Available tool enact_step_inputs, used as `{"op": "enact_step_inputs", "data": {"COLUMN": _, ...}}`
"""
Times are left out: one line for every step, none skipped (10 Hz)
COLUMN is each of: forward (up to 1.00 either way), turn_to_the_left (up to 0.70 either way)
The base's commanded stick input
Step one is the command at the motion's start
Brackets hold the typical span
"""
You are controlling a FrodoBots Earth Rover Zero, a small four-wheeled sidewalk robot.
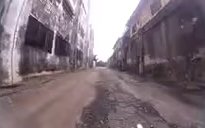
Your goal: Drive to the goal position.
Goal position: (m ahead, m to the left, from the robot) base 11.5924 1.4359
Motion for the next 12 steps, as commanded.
{"op": "enact_step_inputs", "data": {"forward": 0.85, "turn_to_the_left": 0.0}}
{"op": "enact_step_inputs", "data": {"forward": 0.85, "turn_to_the_left": 0.0}}
{"op": "enact_step_inputs", "data": {"forward": 0.85, "turn_to_the_left": 0.0}}
{"op": "enact_step_inputs", "data": {"forward": 0.85, "turn_to_the_left": 0.0}}
{"op": "enact_step_inputs", "data": {"forward": 0.85, "turn_to_the_left": 0.0}}
{"op": "enact_step_inputs", "data": {"forward": 0.85, "turn_to_the_left": 0.0}}
{"op": "enact_step_inputs", "data": {"forward": 0.85, "turn_to_the_left": 0.0}}
{"op": "enact_step_inputs", "data": {"forward": 0.85, "turn_to_the_left": 0.0}}
{"op": "enact_step_inputs", "data": {"forward": 0.85, "turn_to_the_left": 0.0}}
{"op": "enact_step_inputs", "data": {"forward": 0.85, "turn_to_the_left": 0.0}}
{"op": "enact_step_inputs", "data": {"forward": 0.85, "turn_to_the_left": 0.0}}
{"op": "enact_step_inputs", "data": {"forward": 0.85, "turn_to_the_left": 0.0}}
